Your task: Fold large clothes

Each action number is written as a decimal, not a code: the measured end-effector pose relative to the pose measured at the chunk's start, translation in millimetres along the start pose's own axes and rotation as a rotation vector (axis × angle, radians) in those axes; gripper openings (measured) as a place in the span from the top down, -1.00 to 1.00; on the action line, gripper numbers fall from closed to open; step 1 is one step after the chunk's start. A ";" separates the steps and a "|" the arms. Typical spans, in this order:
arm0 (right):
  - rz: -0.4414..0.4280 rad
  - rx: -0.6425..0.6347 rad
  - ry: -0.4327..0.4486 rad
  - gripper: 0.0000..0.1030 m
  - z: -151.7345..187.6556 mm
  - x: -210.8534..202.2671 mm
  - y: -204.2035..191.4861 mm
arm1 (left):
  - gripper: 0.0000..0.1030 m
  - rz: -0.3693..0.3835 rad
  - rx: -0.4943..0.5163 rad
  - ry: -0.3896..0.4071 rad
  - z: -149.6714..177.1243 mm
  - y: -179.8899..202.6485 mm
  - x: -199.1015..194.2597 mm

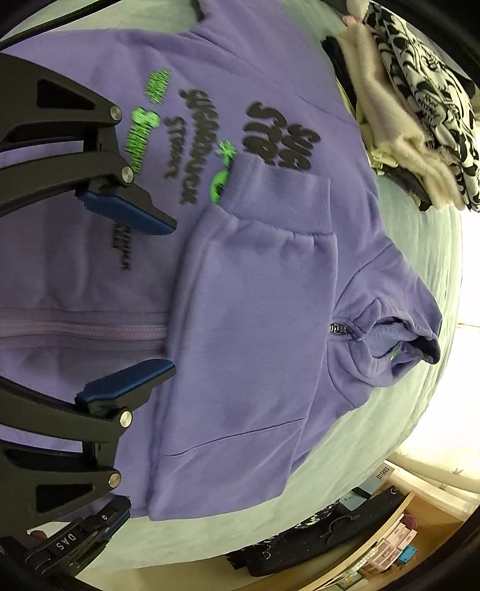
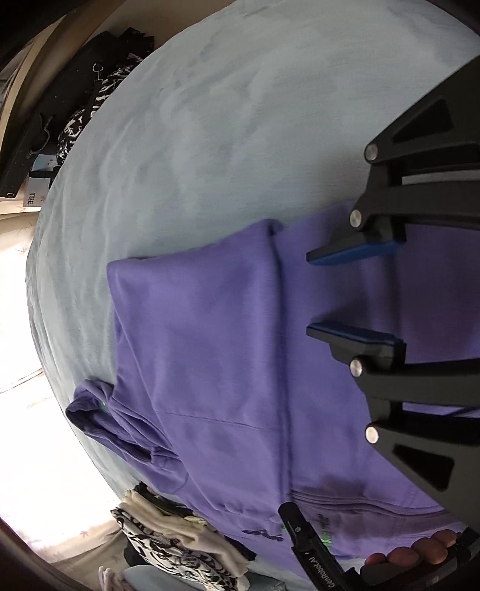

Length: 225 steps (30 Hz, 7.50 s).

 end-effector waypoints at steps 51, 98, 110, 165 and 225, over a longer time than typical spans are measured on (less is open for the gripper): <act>-0.123 -0.431 0.208 0.38 76.4 -131.9 -297.3 | -0.33 -0.067 -0.190 0.182 71.2 -281.7 -195.9; -0.193 -0.398 0.129 0.38 31.3 0.4 -389.5 | 0.87 -0.031 -0.335 0.389 -71.2 -408.4 -134.6; -0.176 -0.229 0.206 0.38 16.4 -51.3 -279.1 | 0.87 0.174 0.031 0.366 -69.8 -174.7 -166.7; -0.294 -0.603 0.175 0.02 65.5 -65.4 -311.5 | -0.47 0.087 -0.085 0.053 63.2 -214.5 -136.0; 0.331 -1.436 0.391 0.29 53.7 19.6 -299.9 | -0.47 0.098 -0.091 0.021 55.1 -208.1 -91.7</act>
Point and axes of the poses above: each gripper's, at about its wrist camera, not at the fingertips, and x roughly the way its jaws point, y to its right, z to its underside, the point moved 7 cm from there along x, roughly the way its jaws point, and after that the axes turned 4 degrees about -x, right-handed, at the moved point
